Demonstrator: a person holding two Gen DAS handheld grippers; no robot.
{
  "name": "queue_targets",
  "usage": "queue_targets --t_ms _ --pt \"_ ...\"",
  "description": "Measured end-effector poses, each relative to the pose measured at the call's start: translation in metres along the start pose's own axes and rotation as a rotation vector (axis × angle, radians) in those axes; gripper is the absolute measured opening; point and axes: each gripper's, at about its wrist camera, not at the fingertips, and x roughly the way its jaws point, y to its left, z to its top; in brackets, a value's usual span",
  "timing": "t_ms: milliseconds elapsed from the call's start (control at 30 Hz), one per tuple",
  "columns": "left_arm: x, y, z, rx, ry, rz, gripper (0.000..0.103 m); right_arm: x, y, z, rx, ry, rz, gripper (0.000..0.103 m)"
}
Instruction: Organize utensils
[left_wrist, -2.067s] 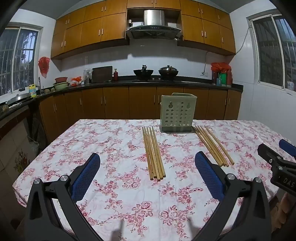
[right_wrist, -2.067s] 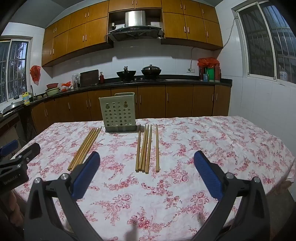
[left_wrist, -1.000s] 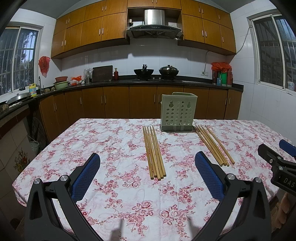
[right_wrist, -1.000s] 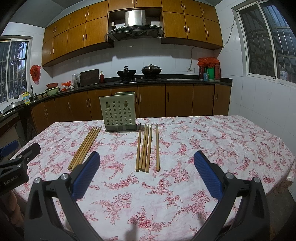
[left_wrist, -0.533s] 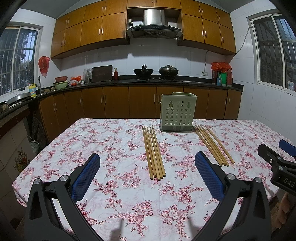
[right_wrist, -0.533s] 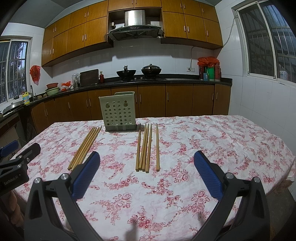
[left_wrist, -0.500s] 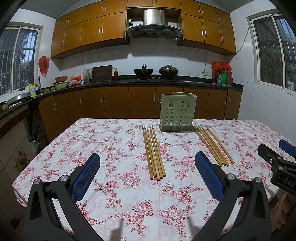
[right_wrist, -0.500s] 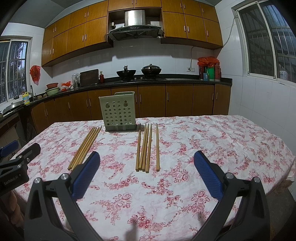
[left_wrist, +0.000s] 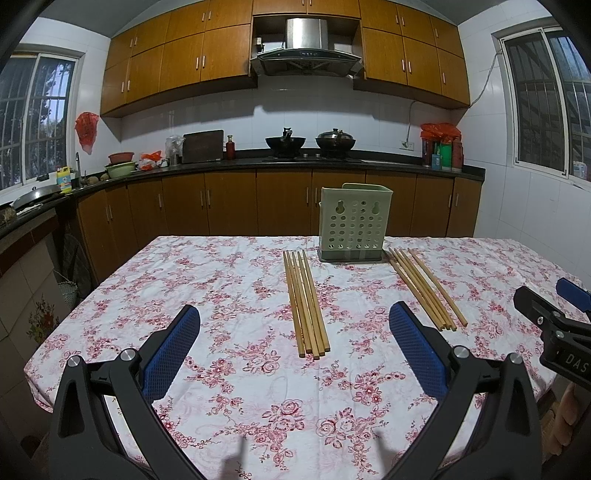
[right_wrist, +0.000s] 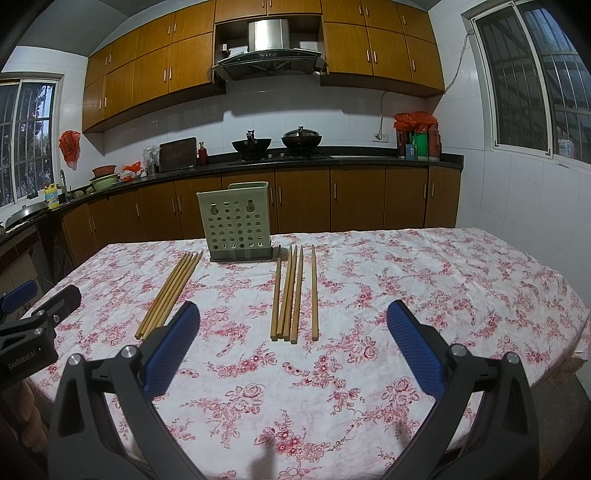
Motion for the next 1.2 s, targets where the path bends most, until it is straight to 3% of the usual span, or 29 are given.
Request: queue_targets --t_ms 1200 --pt "0.0078 -0.0041 -0.0065 0.003 0.015 0.008 0.101 0.0052 -0.004 -0.0008 0.005 0.01 -0.003 0.099"
